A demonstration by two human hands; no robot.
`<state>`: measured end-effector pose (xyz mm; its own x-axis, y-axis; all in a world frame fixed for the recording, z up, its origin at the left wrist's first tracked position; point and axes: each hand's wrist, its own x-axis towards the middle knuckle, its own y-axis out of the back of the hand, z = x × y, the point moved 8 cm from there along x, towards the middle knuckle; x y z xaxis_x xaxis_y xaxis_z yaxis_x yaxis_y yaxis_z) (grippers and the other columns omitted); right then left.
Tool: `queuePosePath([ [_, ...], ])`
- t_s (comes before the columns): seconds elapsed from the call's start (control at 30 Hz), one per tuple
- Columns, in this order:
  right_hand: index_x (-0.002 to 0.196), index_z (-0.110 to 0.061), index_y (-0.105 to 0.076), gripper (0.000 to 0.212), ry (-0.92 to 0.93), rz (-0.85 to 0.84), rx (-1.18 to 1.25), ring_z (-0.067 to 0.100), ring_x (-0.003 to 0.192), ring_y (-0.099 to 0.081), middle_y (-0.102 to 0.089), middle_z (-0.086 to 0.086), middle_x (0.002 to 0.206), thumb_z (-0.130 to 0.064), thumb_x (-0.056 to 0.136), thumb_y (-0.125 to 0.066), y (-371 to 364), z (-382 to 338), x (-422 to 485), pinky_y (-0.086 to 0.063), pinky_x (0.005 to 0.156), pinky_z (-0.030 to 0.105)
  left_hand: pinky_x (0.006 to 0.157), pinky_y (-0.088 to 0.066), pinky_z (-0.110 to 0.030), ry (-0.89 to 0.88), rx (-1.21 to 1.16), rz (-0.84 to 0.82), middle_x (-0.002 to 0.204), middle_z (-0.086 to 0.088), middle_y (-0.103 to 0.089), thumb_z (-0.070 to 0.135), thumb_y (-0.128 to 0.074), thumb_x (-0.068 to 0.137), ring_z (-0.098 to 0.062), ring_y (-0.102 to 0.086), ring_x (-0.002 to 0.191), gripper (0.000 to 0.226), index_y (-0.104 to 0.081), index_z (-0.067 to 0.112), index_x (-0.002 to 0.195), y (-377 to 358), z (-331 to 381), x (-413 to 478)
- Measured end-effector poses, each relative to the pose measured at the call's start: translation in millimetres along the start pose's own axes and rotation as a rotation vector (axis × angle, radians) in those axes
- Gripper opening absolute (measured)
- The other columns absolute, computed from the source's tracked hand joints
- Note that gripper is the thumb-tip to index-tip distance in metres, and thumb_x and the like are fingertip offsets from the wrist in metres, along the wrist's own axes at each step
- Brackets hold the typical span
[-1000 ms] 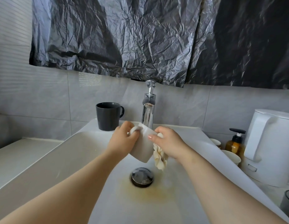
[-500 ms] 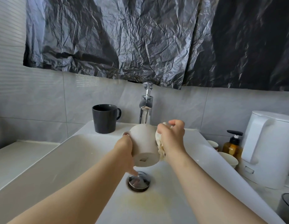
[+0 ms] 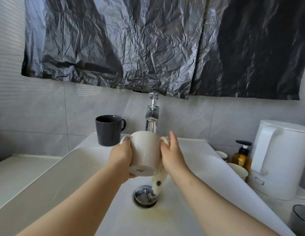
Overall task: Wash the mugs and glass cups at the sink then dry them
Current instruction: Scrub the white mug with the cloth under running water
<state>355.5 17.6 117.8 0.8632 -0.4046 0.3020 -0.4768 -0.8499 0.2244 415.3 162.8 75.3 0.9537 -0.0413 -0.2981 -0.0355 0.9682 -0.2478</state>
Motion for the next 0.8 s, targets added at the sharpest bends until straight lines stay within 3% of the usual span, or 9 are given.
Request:
queuePosePath([
  [0.1,0.118,-0.033,-0.043,0.031,0.133,0.049,0.109,0.002,0.098,-0.051,-0.049,-0.012,0.127,-0.016,0.093,-0.051,4.8,-17.9,-4.4,-0.036,0.088,0.021,0.068,-0.053,-0.049,0.028,-0.075,-0.053,0.092,-0.011,-0.061,0.036,-0.043,0.098,-0.034,-0.06,0.081,0.019,-0.052,0.021,0.094,-4.9,0.6,-3.4],
  [0.17,0.097,-0.034,-0.052,0.018,0.176,-0.07,0.201,-0.005,0.111,-0.047,-0.045,-0.015,0.133,-0.019,0.089,-0.053,-10.0,-30.1,-10.0,-0.037,0.098,0.024,0.07,-0.053,-0.049,0.028,-0.051,-0.031,0.092,-0.011,-0.061,0.038,-0.042,0.098,-0.034,-0.06,0.081,0.023,-0.052,0.019,0.104,-2.3,-0.6,-2.0],
  [0.23,0.092,-0.03,-0.062,0.023,0.221,-0.173,0.187,-0.001,0.131,-0.036,-0.037,-0.018,0.138,-0.014,0.087,-0.046,-20.0,-34.8,-12.9,-0.029,0.109,0.02,0.075,-0.053,-0.052,0.041,0.001,0.003,0.098,-0.013,-0.062,0.042,-0.042,0.097,-0.037,-0.062,0.087,0.031,-0.052,0.017,0.111,-0.3,-4.3,0.4],
  [0.33,0.112,-0.021,-0.066,0.037,0.273,-0.059,-0.05,0.005,0.141,-0.021,-0.028,-0.003,0.151,-0.001,0.095,-0.04,-7.3,-31.6,-8.4,-0.023,0.097,0.003,0.071,-0.052,-0.05,0.05,0.066,-0.001,0.106,-0.016,-0.061,0.044,-0.041,0.097,-0.039,-0.061,0.094,0.033,-0.051,0.017,0.113,-5.9,-10.0,-0.9],
  [0.43,0.125,-0.029,-0.06,0.035,0.288,0.088,-0.164,0.013,0.132,-0.039,-0.048,0.001,0.138,-0.014,0.097,-0.046,10.3,-28.3,-3.4,-0.03,0.087,0.006,0.07,-0.052,-0.049,0.053,0.058,-0.036,0.105,-0.014,-0.061,0.041,-0.041,0.097,-0.037,-0.061,0.093,0.027,-0.052,0.02,0.11,-13.3,-10.4,-4.0],
  [0.53,0.125,-0.043,-0.055,0.033,0.303,-0.006,-0.462,0.011,0.117,-0.048,-0.053,-0.011,0.122,-0.036,0.092,-0.052,-6.5,-32.2,-10.6,-0.04,0.09,0.023,0.073,-0.053,-0.05,0.064,0.052,-0.047,0.103,-0.013,-0.064,0.04,-0.041,0.096,-0.034,-0.063,0.085,0.03,-0.056,0.02,0.112,-10.8,-9.7,-4.3],
  [0.6,0.127,-0.042,-0.052,0.034,0.339,-0.044,-0.574,0.013,0.122,-0.04,-0.048,-0.01,0.127,-0.038,0.094,-0.048,-21.4,-33.0,-14.7,-0.041,0.095,0.032,0.074,-0.054,-0.051,0.057,0.082,-0.043,0.097,-0.013,-0.063,0.038,-0.04,0.096,-0.033,-0.061,0.08,0.029,-0.055,0.02,0.115,-7.3,-9.3,-5.7],
  [0.7,0.13,-0.033,-0.047,0.033,0.233,0.073,-0.513,0.024,0.13,-0.031,-0.035,-0.005,0.144,-0.032,0.099,-0.036,-15.4,-28.5,-3.7,-0.037,0.1,0.038,0.078,-0.053,-0.057,0.058,0.134,-0.056,0.107,-0.015,-0.06,0.041,-0.038,0.099,-0.036,-0.062,0.088,0.031,-0.049,0.022,0.121,-10.5,-12.2,-10.6],
  [0.8,0.132,-0.033,-0.047,0.035,0.237,0.033,-0.493,0.018,0.141,-0.019,-0.01,-0.007,0.158,-0.028,0.099,-0.036,-13.0,-26.8,-6.4,-0.029,0.109,0.037,0.082,-0.05,-0.062,0.062,0.129,-0.075,0.112,-0.015,-0.06,0.04,-0.038,0.098,-0.037,-0.062,0.092,0.031,-0.05,0.021,0.119,-17.2,-13.3,-13.9],
])
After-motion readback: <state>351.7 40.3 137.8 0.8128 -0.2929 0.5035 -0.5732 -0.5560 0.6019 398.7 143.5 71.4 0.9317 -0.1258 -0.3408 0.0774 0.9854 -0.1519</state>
